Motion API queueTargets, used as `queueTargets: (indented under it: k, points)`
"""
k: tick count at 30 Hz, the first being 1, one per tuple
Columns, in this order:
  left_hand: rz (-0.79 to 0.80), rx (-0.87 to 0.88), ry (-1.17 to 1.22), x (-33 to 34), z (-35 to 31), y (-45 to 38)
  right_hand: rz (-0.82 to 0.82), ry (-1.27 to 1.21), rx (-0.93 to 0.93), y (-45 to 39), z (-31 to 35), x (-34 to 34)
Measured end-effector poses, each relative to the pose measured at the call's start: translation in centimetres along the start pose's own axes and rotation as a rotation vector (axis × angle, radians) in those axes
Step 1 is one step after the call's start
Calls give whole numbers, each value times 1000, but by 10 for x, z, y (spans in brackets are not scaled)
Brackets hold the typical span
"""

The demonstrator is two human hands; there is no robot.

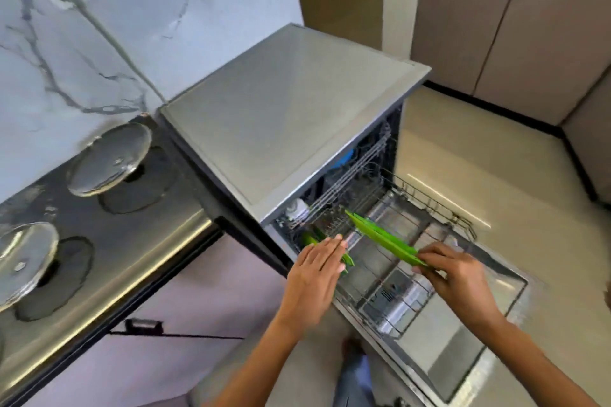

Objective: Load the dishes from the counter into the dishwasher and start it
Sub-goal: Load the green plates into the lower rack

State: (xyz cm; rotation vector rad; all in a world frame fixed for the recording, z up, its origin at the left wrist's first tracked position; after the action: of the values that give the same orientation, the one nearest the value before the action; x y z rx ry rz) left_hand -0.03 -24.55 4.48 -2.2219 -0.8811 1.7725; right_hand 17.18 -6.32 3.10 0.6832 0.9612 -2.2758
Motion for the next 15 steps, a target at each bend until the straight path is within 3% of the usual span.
queueTargets:
  k: [5,10,15]
  points:
    - [586,-178,-62,118,69,51,23,-32,242,27,-83,70]
    - [902,-176,-148,227,130,99,32,47,391,43,-155,166]
    - [1042,-148,-147,307,161,123,-7,-24,575,41,-214,257]
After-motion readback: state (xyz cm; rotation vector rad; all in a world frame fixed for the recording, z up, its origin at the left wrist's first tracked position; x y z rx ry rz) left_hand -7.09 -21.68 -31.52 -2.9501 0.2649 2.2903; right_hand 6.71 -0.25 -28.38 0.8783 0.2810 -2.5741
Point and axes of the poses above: each hand's wrist, its own y-axis away from the middle knuckle, its own x-axis out of the palm, z = x × y, the point moved 2 cm from there along -y, towards the middle knuckle, and after that the axes turned 11 degrees about -z, right-handed, at the moved point
